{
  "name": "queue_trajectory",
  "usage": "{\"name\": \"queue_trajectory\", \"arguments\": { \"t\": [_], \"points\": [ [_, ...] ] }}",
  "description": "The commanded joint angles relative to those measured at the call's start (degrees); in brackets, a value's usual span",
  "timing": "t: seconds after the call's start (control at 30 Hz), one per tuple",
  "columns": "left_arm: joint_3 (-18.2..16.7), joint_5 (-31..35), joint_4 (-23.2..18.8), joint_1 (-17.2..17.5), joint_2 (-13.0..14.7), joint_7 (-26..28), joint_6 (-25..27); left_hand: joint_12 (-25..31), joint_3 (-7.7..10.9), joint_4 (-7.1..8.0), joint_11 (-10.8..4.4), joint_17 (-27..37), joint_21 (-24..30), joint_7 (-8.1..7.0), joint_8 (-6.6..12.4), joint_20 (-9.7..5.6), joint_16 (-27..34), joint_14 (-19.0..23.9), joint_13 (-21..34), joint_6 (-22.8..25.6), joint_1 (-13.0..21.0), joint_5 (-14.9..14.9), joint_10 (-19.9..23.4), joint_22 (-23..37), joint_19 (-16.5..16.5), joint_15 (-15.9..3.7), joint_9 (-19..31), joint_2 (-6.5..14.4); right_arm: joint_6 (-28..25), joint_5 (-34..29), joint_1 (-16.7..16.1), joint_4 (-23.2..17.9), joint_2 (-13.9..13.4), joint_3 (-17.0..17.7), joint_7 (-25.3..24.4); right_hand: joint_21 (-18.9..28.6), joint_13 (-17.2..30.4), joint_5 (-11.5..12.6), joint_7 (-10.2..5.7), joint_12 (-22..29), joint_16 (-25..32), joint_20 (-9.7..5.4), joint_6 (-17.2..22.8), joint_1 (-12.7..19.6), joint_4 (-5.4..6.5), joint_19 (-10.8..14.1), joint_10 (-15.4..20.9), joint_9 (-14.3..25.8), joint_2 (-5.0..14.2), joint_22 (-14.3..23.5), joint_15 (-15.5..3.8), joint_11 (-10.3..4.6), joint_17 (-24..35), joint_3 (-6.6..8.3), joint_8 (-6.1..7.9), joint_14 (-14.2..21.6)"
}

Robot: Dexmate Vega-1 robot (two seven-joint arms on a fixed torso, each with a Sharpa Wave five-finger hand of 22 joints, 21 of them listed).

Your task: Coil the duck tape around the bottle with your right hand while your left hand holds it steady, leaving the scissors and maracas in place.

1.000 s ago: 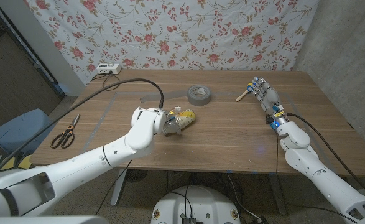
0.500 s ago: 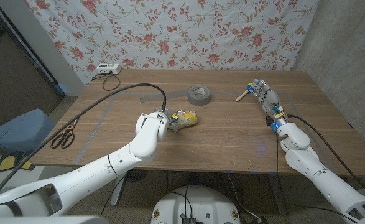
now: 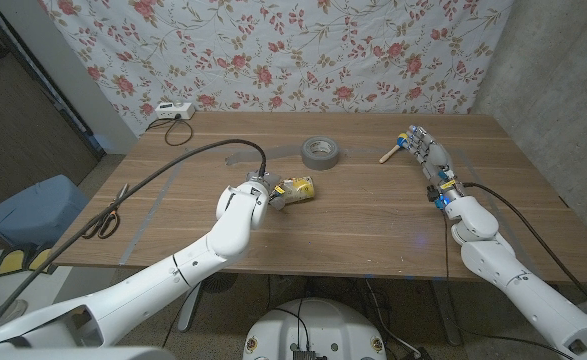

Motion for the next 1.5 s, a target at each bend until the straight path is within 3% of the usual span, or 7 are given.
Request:
{"name": "queue_trajectory", "arguments": {
  "t": [0.03,0.17,0.27,0.4,0.67,0.9,1.5],
  "points": [
    [-2.6,-3.4,3.1,4.2,-0.8,14.4,-0.5,2.2,6.71,5.29,-8.63,2.7,6.6,-5.72,10.16,-2.03,4.4,11.1,1.9,22.3,9.4,0.2,12.9,1.4,6.7,-6.93,4.0,6.8,-2.7,-4.7,-1.8,-5.2,-2.2,-0.3,-5.8,0.0,0.3,0.3,0.03,0.2,0.4,0.00,0.6,0.1,-0.32,0.4,0.6,0.2,0.16,0.2,0.15,0.01,0.2,0.34,0.59,0.7],
    [-4.1,-5.9,3.0,5.9,-0.5,22.3,0.1,4.4,6.31,6.97,-8.12,4.7,11.7,-4.91,12.39,-3.00,5.8,16.9,4.1,16.2,10.2,0.8,16.2,2.7,9.1,-8.00,8.3,6.6,-3.2,-5.5,-2.2,-6.6,-2.7,-0.5,-6.5,0.0,0.3,0.3,-0.01,0.2,0.4,0.01,0.7,0.1,-0.34,0.5,0.7,0.2,0.17,0.2,0.17,0.02,0.2,0.36,0.59,0.8],
    [-4.9,-6.8,2.5,7.0,0.3,28.4,0.0,8.2,6.09,8.20,-9.43,6.8,16.1,-5.32,15.68,-4.16,7.1,22.3,7.0,14.7,10.9,1.6,21.6,3.7,10.2,-9.06,12.2,6.5,-3.6,-6.0,-2.3,-7.7,-2.8,-0.5,-7.3,0.0,0.3,0.3,0.03,0.2,0.4,0.00,0.9,0.1,-0.37,0.5,0.8,0.2,0.19,0.2,0.11,0.04,0.1,0.39,0.63,0.9],
    [-5.4,-7.2,1.4,7.4,1.3,32.3,0.2,11.6,5.79,7.93,-11.44,8.9,19.2,-5.01,18.33,-5.03,8.3,26.6,10.3,15.4,12.3,2.3,24.8,4.1,10.5,-9.77,14.9,6.1,-3.9,-7.1,-2.4,-9.1,-3.2,-0.8,-7.7,-0.1,0.3,0.4,0.03,0.2,0.4,-0.04,1.0,0.1,-0.39,0.5,0.9,0.2,0.21,0.2,0.11,0.09,0.1,0.42,0.63,0.9],
    [-8.9,-10.6,-2.8,8.6,4.2,36.1,0.1,13.2,5.26,7.73,-11.59,10.3,20.6,-5.07,19.55,-5.07,8.2,27.1,12.8,15.6,12.9,2.6,24.4,4.1,9.8,-9.72,16.4,5.9,-10.1,-16.2,-1.6,-16.2,-6.8,-2.2,-12.4,-0.1,0.3,0.4,-0.01,0.1,0.2,-0.19,1.1,0.5,-0.57,0.7,0.9,0.2,0.53,0.1,0.11,0.05,0.1,0.71,0.57,0.8],
    [-11.7,-12.2,-5.7,9.9,7.0,38.8,0.1,14.5,4.81,7.67,-11.79,11.3,21.6,-5.18,20.49,-5.15,8.0,27.4,14.7,15.8,13.3,3.0,24.4,3.9,9.3,-9.83,17.4,5.7,-15.3,-21.4,0.8,-20.4,-9.4,-4.5,-11.5,-0.3,0.3,0.4,-0.37,-0.1,0.1,0.80,1.2,1.8,-1.39,0.7,0.9,0.2,0.84,0.1,0.03,-0.46,0.0,1.37,0.52,1.0],
    [-15.7,-15.3,-9.4,12.4,9.1,41.0,1.4,16.6,3.93,7.85,-11.77,13.3,23.2,-5.52,21.54,-5.09,7.3,27.7,18.3,15.8,13.7,3.6,23.8,3.4,7.7,-9.81,18.4,5.5,-23.9,-32.8,9.5,-23.5,-11.2,-12.3,-6.3,-0.4,0.3,-0.3,-1.22,-0.4,0.3,2.50,1.0,4.9,-3.10,1.7,1.0,0.2,0.91,0.1,0.14,-1.42,0.1,2.64,0.31,2.7]
  ]
}}
